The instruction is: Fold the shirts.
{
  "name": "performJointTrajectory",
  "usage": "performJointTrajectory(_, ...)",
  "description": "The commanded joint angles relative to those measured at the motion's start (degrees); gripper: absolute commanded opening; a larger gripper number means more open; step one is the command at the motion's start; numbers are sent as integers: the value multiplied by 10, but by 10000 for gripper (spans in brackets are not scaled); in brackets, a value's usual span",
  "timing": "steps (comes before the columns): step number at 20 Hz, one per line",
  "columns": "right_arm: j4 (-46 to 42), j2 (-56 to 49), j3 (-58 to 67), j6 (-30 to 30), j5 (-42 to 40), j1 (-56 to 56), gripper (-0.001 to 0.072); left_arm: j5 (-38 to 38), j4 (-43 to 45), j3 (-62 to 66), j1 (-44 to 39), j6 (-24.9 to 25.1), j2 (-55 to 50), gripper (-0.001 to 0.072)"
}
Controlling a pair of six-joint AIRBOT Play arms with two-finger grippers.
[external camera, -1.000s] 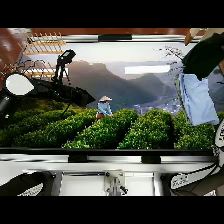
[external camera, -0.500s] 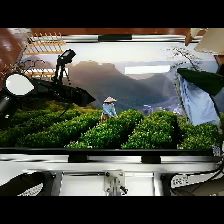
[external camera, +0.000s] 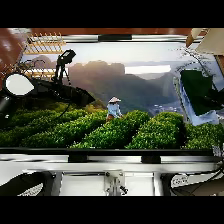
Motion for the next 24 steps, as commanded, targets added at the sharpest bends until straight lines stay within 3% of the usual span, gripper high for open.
performJointTrajectory(1,-14,0,-32,16,-25,-1,486,1,1,0,0,1,0,30)
performJointTrajectory(2,-19,0,-30,-2,-19,-1,593,1,6,0,0,2,-1,30)
performJointTrajectory(5,-85,1,6,-27,46,-1,593,3,74,0,0,2,-1,29)
performJointTrajectory(7,-94,10,47,-47,72,0,593,16,195,0,1,-12,-1,29)
performJointTrajectory(10,-96,46,126,-43,31,26,594,24,402,4,16,-127,-12,29)
performJointTrajectory(13,-66,102,159,-14,-97,106,594,-16,444,40,47,-191,-39,34)
performJointTrajectory(14,-39,113,159,-13,-120,145,593,-53,444,61,54,-203,-57,101)
performJointTrajectory(16,-34,108,147,-1,-128,246,593,-147,444,103,57,-226,-103,649)
performJointTrajectory(17,-36,96,129,21,-123,283,594,-188,444,115,57,-226,-123,693)
performJointTrajectory(19,39,57,103,51,-83,323,593,-239,444,118,57,-226,-147,693)
performJointTrajectory(21,119,21,91,51,-55,348,594,-244,444,113,57,-226,-153,693)
performJointTrajectory(24,98,0,91,52,-53,400,594,-226,444,112,57,-226,-153,692)
